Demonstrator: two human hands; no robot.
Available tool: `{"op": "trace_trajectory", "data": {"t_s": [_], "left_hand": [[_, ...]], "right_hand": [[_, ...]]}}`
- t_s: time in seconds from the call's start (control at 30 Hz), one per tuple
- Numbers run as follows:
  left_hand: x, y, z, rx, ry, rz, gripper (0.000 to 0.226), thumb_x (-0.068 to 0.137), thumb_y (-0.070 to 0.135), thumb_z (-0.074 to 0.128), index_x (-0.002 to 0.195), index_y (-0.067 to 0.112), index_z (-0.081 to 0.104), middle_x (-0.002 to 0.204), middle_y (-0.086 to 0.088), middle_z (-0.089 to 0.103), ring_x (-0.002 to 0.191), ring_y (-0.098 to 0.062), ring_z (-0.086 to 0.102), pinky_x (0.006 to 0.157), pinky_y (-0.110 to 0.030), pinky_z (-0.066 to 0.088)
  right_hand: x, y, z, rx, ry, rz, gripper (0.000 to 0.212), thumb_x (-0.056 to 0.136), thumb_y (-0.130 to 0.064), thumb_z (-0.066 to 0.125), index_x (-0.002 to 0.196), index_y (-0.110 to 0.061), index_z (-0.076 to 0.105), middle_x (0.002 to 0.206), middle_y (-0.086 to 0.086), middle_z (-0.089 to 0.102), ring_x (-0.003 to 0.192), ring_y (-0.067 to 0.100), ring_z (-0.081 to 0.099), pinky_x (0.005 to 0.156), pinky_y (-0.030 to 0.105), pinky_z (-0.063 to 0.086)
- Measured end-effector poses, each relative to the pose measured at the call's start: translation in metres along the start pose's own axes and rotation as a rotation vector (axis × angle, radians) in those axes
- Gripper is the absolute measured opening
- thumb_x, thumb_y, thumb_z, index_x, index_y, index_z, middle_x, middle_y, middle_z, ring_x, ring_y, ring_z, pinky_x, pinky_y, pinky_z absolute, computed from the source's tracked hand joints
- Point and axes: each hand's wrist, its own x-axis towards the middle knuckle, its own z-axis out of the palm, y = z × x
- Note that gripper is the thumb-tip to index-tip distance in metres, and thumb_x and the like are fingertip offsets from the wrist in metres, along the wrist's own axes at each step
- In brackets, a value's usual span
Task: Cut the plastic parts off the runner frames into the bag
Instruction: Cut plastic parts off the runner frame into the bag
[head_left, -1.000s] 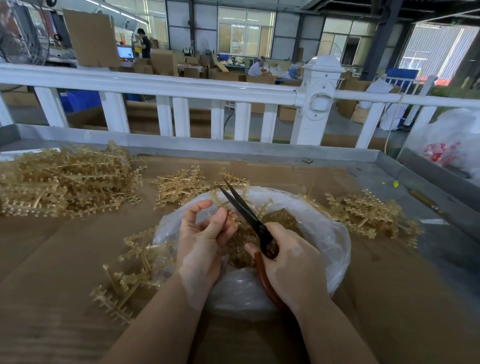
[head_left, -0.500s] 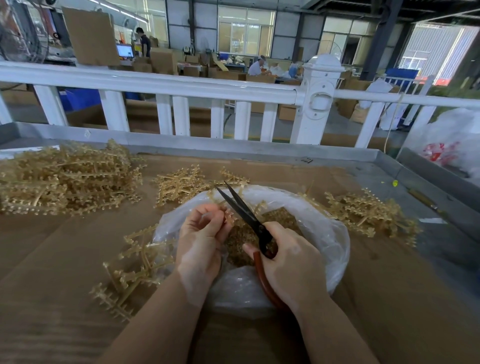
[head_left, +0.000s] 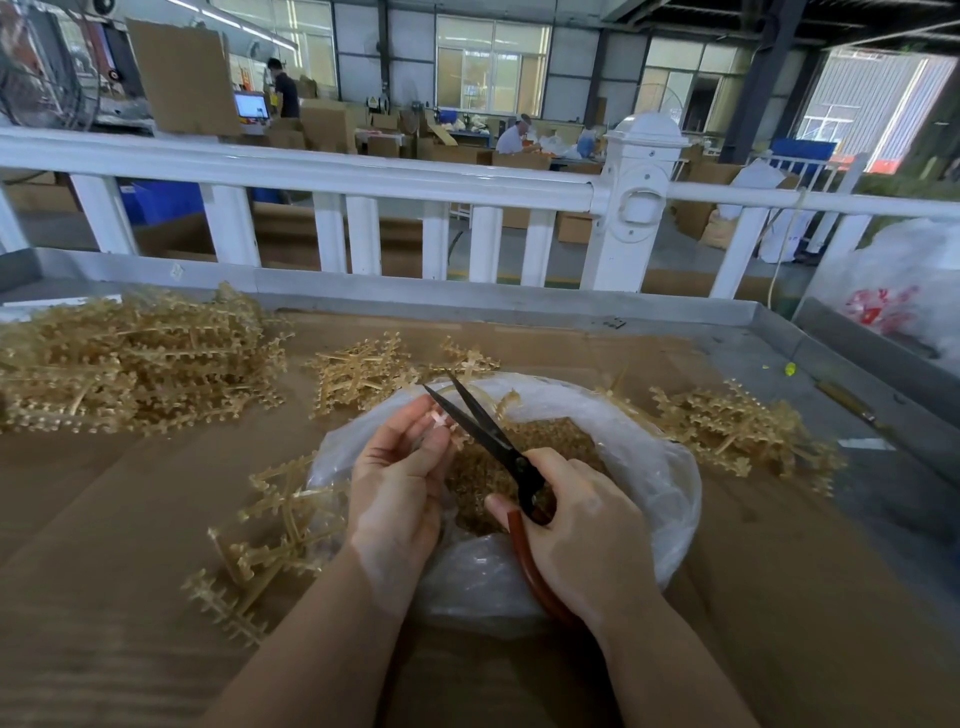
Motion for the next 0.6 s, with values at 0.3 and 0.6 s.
{"op": "trace_trajectory", "data": {"t_s": [0.3,0.6], "left_hand": [[0.0024,-0.0001,-0.0005,-0.096,0.009,0.015,0.032,0.085,-0.019,0.047,0.098,0.006,0.062,0.085,-0.007,0.063,0.072,-0.009,0.071,0.061,-0.018,0.057],[0.0025,0.0008,-0.0007,-0.072,0.039,0.038,0.034,0.087,-0.019,0.045,0.097,0.009,0.061,0.064,0.004,0.069,0.064,-0.006,0.069,0.056,-0.016,0.054]], "right_hand": [[-0.0016,0.0006,0.0002,-0.036,-0.024,-0.02,0.037,0.08,-0.054,0.063,0.106,-0.028,0.063,0.084,-0.011,0.063,0.082,0.011,0.059,0.071,0.018,0.043],[-0.0017,0.0016,0.0016,-0.037,-0.054,-0.038,0.038,0.08,-0.056,0.06,0.107,-0.029,0.061,0.086,-0.01,0.062,0.084,0.012,0.057,0.072,0.019,0.041]]}}
